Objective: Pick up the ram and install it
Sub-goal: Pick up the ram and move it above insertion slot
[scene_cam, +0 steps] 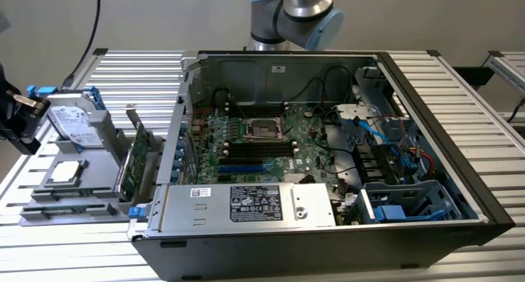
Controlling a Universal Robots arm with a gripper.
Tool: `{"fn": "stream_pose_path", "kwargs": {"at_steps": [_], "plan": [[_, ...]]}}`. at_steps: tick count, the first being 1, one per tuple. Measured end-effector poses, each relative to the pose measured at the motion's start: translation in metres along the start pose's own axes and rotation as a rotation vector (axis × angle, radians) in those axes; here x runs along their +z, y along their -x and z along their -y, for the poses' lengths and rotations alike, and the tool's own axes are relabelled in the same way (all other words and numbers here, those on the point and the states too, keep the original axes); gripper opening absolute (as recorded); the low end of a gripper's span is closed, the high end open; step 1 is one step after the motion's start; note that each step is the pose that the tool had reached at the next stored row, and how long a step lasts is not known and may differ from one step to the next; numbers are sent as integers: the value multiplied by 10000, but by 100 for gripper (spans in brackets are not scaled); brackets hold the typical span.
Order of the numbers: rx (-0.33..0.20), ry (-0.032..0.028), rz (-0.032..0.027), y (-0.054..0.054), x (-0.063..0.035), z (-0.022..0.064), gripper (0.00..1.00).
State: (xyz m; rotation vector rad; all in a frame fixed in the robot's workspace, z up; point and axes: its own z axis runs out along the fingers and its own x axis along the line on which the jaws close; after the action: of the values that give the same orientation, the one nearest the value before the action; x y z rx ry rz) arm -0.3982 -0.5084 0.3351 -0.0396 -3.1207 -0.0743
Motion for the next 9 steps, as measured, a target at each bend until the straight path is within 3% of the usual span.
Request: {"fn": "stream_pose_path", "kwargs": {"at_steps": [9], "plan": [[2,0,0,-2,0,0,11]]}}
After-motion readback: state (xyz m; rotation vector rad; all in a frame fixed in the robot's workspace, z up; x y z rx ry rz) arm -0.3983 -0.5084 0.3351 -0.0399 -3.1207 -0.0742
